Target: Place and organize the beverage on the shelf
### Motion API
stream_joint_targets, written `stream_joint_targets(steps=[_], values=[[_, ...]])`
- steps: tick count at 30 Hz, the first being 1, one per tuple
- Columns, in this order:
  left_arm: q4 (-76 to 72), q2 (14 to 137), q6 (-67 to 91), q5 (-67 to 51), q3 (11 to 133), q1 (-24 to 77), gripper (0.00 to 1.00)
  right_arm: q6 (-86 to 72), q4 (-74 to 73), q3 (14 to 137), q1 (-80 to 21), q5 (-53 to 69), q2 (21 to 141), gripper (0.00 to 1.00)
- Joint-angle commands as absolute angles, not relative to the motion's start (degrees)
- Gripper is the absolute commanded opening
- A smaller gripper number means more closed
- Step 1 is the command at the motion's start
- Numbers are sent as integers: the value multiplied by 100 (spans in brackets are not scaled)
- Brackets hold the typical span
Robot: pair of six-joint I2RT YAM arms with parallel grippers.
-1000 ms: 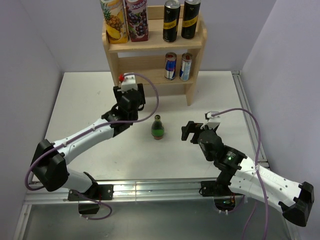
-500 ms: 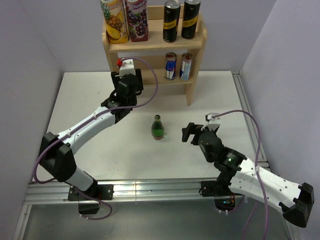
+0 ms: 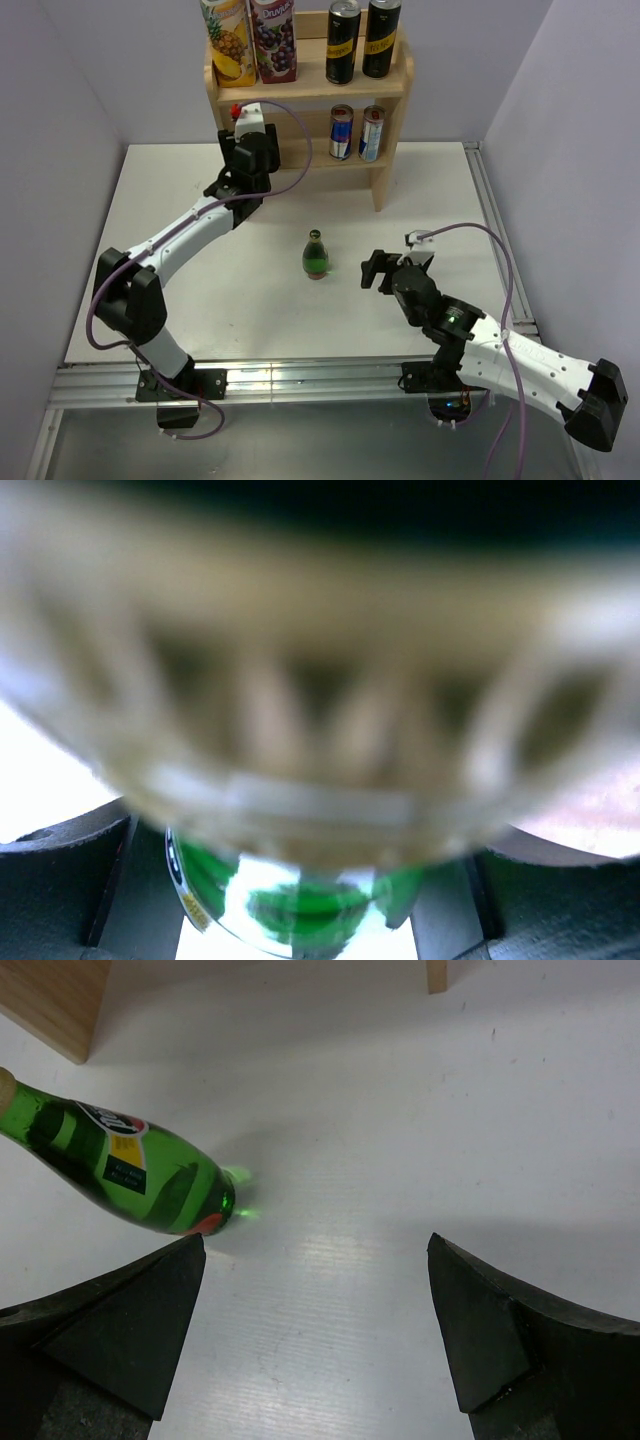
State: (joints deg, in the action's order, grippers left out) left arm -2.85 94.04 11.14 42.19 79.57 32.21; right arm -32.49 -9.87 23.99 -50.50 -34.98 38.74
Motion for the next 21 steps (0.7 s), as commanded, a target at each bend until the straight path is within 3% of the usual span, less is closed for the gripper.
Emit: stream_joint_targets(steps=[1, 16, 18, 21], values=[[-1283, 9343, 1010, 4228, 8543, 3138, 0, -3340, -694, 2338, -5098, -3542, 3911, 99], [-1477, 10001, 1371, 4456, 8692, 2909, 2, -3393, -598, 2268, -5089, -3560, 4008, 99], [-1398, 10037, 1406, 4482, 8710, 2883, 8, -3393, -598, 2259, -5089, -3560, 3999, 99], [-1450, 10020, 1415, 4483, 8605, 2874, 26, -3393, -580, 2233, -5089, -3568, 3990, 99]])
